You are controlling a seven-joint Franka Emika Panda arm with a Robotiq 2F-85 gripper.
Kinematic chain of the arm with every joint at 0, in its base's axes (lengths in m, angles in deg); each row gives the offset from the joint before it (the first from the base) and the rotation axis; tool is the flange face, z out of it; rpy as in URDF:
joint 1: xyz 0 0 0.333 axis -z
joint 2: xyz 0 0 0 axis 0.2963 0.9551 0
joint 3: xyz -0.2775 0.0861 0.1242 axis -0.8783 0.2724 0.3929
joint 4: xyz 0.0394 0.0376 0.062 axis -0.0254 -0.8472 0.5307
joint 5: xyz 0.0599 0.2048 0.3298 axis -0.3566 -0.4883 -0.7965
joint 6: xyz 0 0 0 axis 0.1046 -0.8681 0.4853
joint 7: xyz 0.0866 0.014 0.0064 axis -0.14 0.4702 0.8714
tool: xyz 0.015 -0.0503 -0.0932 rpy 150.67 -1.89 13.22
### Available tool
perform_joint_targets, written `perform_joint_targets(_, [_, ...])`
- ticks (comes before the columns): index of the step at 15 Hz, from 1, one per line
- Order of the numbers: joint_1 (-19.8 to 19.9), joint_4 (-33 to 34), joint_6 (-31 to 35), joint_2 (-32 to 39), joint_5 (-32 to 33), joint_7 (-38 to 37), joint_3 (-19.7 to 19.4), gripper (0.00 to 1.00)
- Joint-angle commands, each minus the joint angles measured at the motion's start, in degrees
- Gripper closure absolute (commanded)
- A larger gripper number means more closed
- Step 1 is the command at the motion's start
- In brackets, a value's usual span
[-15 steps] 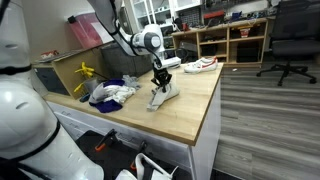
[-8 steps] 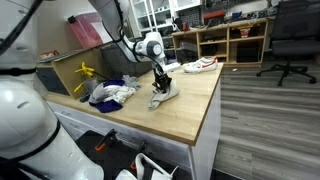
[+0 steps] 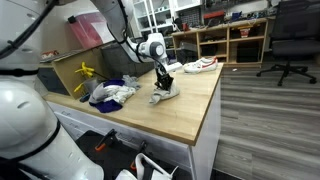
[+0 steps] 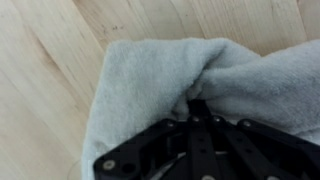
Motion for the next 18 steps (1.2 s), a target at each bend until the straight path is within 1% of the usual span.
perform_joint_targets(1, [-0.1,3.6,2.2,4.6,1.5,0.3,-1.4,1.0])
perform_joint_targets(3, [0.2,3.8,1.1,4.1,1.0,0.4,-1.3,1.0])
perform_joint_targets(6, [0.5,3.5,-3.1,1.9,0.5,-0.2,-1.7,1.0])
perform_joint_targets(11, [1.1,4.0,-7.2,-1.1,0.0,-0.5,-2.5,1.0])
perform_joint_targets(14, [1.8,4.1,-13.1,-4.3,-1.6,0.3,-1.9,1.0])
perform_joint_targets(18, [1.4,5.2,-19.6,-8.2,-3.4,-0.1,-2.0,1.0])
